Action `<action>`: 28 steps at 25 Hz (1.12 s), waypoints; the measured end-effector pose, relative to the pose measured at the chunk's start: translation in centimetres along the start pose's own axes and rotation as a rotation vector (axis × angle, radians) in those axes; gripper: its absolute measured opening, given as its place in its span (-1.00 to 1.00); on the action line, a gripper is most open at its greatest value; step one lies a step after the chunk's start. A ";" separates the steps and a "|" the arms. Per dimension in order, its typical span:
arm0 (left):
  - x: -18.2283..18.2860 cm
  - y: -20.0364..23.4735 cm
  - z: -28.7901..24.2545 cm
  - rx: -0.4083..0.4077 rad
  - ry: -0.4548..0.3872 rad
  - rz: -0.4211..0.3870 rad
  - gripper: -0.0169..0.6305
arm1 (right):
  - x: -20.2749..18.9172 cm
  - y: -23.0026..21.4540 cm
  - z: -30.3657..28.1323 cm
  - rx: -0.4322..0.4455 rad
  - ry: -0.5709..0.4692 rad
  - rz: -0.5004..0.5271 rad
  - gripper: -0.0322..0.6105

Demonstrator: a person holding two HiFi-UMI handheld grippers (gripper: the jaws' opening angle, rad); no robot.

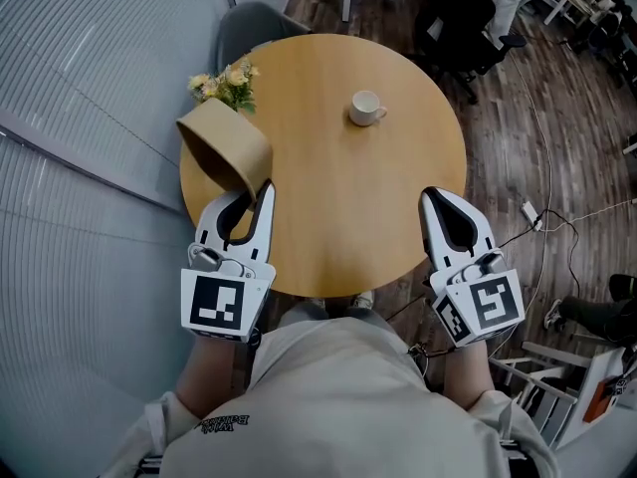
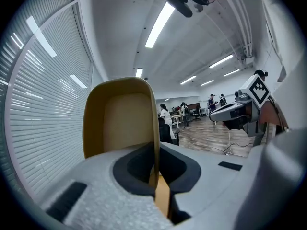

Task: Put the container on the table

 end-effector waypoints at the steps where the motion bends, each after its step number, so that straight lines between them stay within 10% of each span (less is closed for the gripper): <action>1: 0.1 0.0 -0.4 -0.007 0.016 -0.006 -0.88 | -0.1 -0.2 -0.1 0.001 0.001 -0.004 -0.80; 12: 1.1 2.0 -6.5 -0.135 0.201 -0.197 -0.88 | -0.3 -0.3 -1.3 0.047 0.001 -0.018 -0.80; 28: -10.8 3.1 -17.5 -0.431 0.601 -0.183 -0.88 | -3.2 -0.7 -4.9 0.089 0.079 -0.082 -0.80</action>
Point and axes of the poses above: the fingertips, and each gripper's own axes: z backward along the fingers, y to its left, x out of its top, the point moved 10 cm from there along z, backward along the fingers, and after that the axes turned 14 degrees about -x, right-handed, at the moved point
